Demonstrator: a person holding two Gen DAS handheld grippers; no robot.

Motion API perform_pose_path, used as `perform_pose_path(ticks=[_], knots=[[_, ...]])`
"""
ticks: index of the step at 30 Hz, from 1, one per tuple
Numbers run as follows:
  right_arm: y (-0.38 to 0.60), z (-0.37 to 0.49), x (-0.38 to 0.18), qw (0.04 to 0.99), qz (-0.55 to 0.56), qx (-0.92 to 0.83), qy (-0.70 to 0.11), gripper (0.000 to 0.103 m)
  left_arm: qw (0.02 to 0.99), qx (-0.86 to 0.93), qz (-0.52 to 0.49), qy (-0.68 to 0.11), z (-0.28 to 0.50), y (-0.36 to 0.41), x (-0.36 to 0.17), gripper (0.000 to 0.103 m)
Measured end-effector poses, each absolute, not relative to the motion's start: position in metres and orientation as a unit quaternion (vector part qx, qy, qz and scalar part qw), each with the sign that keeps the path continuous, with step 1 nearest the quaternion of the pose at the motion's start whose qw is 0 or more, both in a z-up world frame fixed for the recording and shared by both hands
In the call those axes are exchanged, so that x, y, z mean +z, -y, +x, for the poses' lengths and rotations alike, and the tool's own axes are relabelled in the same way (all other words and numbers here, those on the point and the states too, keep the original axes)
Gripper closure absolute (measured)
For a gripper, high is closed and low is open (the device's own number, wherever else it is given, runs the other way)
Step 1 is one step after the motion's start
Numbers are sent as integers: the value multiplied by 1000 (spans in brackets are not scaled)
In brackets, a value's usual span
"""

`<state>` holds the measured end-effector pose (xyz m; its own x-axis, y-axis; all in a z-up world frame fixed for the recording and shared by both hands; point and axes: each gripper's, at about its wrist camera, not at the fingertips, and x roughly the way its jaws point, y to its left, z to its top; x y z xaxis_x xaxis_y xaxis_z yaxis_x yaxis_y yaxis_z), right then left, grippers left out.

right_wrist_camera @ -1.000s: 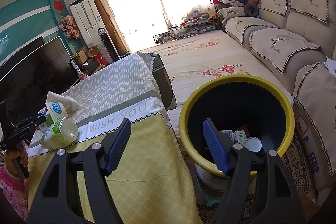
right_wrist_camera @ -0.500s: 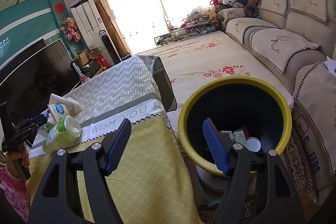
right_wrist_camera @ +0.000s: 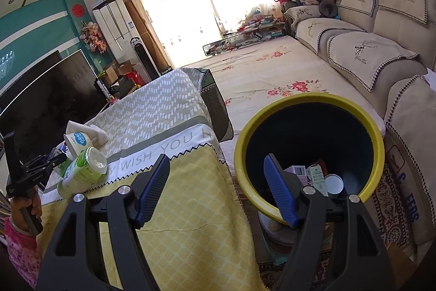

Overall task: Collect trash
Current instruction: 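Carry the toothpick container over the bin and open the left gripper, then move the right gripper to the coconut water bottle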

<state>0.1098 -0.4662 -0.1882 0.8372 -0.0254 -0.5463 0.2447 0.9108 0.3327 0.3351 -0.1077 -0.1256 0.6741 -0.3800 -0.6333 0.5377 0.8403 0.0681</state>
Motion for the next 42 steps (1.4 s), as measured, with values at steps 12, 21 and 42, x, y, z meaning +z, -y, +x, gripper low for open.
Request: perform_pose_path(ticks=[12,21,42], knots=[[506,67,-164,947,198,-124,-219,35,901,-308,123,-278,275,186,-49,54],[568,21,-173,935,215,-193,-205,33,835,-437,165,-290,243,358,-57,54],[620,-7,-203,915,259,-222,-214,33,834,-452,129,-288,263,469,-91,20]])
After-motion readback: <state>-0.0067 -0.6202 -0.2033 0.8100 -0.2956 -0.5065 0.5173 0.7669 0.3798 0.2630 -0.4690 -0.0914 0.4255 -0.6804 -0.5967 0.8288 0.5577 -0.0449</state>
